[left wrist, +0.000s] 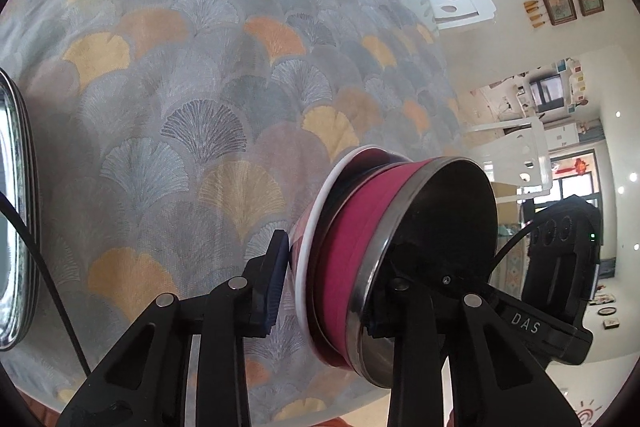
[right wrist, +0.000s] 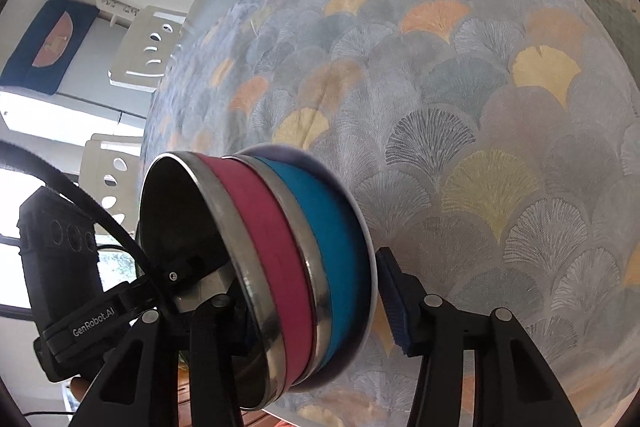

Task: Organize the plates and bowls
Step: 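Lift the stacked steel bowls with both grippers and carry them over the plate stack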

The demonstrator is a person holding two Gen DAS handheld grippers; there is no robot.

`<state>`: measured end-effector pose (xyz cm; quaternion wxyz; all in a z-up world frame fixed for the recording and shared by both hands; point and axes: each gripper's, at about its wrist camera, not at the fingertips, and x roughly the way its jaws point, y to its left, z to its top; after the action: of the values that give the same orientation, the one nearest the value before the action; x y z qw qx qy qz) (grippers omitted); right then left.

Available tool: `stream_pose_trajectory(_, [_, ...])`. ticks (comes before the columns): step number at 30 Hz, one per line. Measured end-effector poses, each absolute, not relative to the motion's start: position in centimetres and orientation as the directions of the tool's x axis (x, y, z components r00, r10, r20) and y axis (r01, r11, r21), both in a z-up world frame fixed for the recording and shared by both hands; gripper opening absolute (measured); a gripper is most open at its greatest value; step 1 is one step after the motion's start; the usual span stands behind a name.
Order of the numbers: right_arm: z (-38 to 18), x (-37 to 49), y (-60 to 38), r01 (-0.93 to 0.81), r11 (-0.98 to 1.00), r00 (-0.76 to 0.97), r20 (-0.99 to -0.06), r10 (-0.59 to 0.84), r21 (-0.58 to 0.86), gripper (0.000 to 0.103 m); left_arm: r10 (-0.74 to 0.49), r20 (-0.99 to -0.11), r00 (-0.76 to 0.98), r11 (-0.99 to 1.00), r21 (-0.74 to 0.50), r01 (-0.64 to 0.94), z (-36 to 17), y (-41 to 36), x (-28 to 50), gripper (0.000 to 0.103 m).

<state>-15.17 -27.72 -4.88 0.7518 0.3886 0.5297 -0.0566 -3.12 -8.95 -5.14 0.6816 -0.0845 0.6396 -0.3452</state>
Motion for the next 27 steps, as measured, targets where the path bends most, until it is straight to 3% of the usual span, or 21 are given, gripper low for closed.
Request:
stream_pose_trajectory(17, [-1.3,-13.9,-26.1,0.411,0.802,0.448,-0.862,0.237,0.434,0.049,-0.565,-0.823,0.057,0.771,-0.503,0.39,-2.0,-8.6,-3.7,0.028])
stream_pose_trajectory(27, [6.3,-10.6,-22.6,0.342,0.817,0.52,-0.817,0.247,0.465,0.049,-0.624,-0.758,0.19,0.767,-0.547,0.336,6.5,-2.7,-1.6,0.028])
